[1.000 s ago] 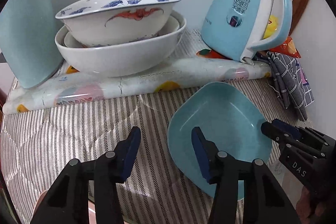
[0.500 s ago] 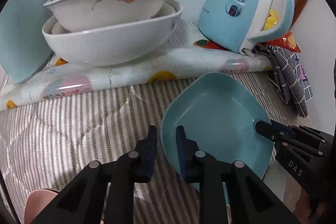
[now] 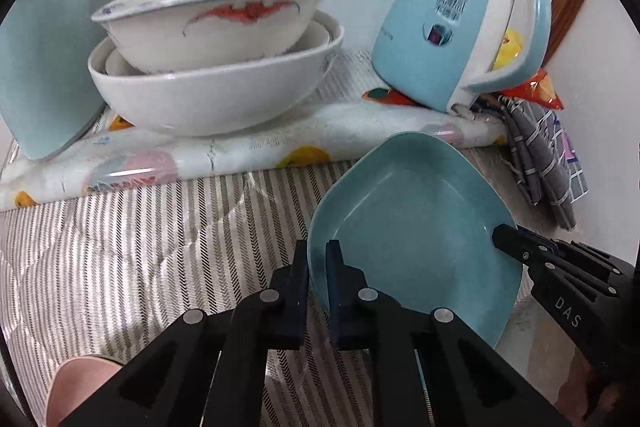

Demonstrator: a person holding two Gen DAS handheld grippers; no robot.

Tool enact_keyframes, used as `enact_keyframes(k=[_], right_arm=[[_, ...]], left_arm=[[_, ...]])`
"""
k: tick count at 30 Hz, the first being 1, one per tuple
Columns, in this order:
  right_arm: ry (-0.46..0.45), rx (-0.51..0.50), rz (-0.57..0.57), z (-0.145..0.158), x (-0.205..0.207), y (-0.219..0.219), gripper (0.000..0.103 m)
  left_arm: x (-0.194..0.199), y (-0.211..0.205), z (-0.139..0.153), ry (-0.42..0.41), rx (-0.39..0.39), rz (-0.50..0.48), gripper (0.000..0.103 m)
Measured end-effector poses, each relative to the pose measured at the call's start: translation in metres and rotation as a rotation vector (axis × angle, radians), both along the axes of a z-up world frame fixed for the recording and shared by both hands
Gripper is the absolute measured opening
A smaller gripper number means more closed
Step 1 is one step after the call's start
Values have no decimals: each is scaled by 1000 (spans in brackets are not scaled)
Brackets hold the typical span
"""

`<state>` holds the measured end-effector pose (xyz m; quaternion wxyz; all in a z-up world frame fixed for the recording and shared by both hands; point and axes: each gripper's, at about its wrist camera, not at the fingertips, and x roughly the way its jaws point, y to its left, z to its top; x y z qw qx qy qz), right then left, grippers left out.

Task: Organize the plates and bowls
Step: 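Close both grippers on the teal plate rim, then carry the teal plate with both grippers onto the pink plate, open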

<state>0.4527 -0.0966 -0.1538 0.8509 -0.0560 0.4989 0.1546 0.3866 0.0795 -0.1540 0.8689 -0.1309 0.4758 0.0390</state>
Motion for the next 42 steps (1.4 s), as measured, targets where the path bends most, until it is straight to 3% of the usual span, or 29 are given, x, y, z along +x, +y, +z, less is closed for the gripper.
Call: enact_keyframes(k=[12,23,33,42], right_arm=[[-83,29,-12,47,-29,-6,4],[-138,54,10,80,-82,-2,4],[-146,90,62,87,-140,20,4],[-143,110,103,88,-174,46,4]], left_arm=[[-21,-3,35,-50,7,10,9],[-83,0,66,-91,16,25,9],[-151,24,73,-102,34,71,9],[-189,50,73,-102,36,118,9]])
